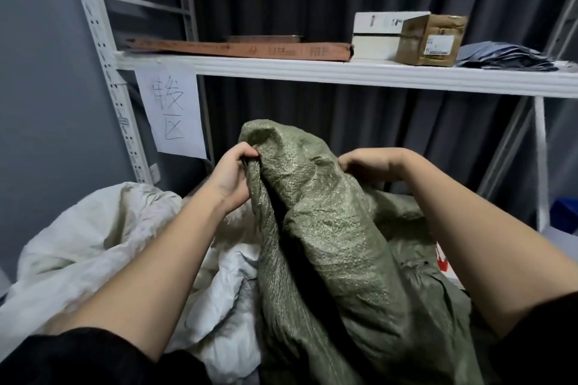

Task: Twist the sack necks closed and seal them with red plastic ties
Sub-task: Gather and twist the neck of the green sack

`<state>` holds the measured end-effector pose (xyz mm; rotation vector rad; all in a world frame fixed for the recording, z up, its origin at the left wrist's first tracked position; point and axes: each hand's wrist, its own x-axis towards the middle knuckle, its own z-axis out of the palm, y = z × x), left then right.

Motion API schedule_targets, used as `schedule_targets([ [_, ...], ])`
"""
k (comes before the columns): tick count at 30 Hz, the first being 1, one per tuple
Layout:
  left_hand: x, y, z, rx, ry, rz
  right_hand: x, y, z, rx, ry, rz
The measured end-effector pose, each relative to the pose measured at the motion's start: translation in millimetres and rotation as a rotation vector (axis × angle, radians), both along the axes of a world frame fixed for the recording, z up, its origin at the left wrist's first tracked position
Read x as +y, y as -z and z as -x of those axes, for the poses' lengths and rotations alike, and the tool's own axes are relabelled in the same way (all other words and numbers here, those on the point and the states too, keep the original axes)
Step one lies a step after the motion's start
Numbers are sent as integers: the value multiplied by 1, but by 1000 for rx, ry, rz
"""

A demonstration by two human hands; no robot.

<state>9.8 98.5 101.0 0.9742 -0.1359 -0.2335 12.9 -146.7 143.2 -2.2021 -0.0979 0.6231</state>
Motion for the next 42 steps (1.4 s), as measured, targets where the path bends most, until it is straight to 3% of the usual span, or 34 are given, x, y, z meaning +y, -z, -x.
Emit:
schedule_targets([
  [4, -1, -2, 2, -26, -24, 3, -5, -5, -16, -569, 202, -99],
  [6, -7, -2, 4, -108, -2, -101, -2, -19, -24, -833, 338, -159],
  [10, -22, -1, 11, -236, 72, -493, 25, -59, -25, -1078, 394, -272],
  [13, -36, -3, 15, -309, 118, -658, 55, -88, -15, -1312, 329, -304],
  [16, -45, -4, 12, -304, -82, -698, 79, -111, -5, -1447, 204, -294],
  [19, -36, 0, 4, -212, -236, -630, 85, -111, -4, -1412, 110, -218],
  [23, -17, 2, -1, -141, -342, -455, 72, -75, -19, -941, 167, -40],
  [26, -5, 7, -5, -65, -376, -365, 53, -47, -21, -690, 243, -111],
  [31, 5, 13, -13, -42, -379, -336, 6, -26, -12, -276, 75, -54],
  [34, 6, 17, -16, -36, -405, -391, -6, -18, -11, -385, 107, -90],
  [39, 10, 22, -24, -11, -426, -500, -13, -5, -13, -892, 147, -131],
  [42, 7, 21, -25, -8, -510, -513, -9, -6, -10, -789, 127, -136],
])
